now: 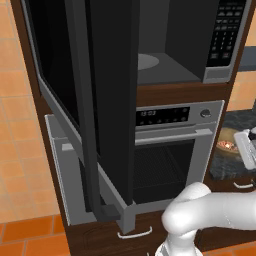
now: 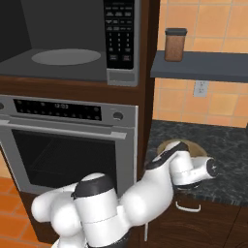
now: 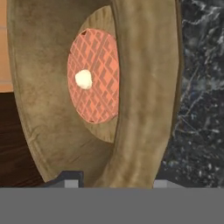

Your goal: Open the microwave, place the bowl with waffle inside the microwave, then close the microwave door and turn it on.

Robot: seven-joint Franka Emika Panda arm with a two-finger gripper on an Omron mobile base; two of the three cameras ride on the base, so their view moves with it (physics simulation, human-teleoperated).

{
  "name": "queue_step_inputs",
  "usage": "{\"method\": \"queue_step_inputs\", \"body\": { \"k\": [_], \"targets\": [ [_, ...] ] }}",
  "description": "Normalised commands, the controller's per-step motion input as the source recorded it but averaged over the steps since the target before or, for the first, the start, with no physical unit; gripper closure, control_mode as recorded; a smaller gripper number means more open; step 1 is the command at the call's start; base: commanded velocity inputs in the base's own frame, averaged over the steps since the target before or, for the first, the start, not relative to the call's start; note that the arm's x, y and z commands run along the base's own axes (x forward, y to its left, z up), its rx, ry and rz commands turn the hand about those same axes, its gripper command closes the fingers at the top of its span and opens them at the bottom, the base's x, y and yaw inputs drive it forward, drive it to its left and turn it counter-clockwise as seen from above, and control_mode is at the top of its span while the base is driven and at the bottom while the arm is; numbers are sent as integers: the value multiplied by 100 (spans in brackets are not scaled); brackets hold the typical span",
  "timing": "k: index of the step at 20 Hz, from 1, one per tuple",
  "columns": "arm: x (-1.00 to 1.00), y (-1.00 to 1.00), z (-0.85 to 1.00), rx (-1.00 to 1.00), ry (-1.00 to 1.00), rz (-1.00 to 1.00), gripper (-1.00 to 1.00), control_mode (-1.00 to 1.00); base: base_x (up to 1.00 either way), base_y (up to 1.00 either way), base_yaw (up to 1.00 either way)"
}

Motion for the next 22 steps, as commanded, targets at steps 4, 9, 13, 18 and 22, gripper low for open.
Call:
{"method": "queue_step_inputs", "body": {
  "k": [4,9,13,18,22],
  "targets": [
    [-29,-1,1,0,-2,0,100,-100,0,0,0],
    [-99,-1,38,0,-9,0,100,-100,0,0,0],
    [-83,1,80,-1,-40,0,100,-100,0,0,0],
    [-100,0,77,-2,-46,0,100,-100,0,0,0],
    [-93,5,70,-5,-32,2,100,-100,0,0,0]
  ]
}}
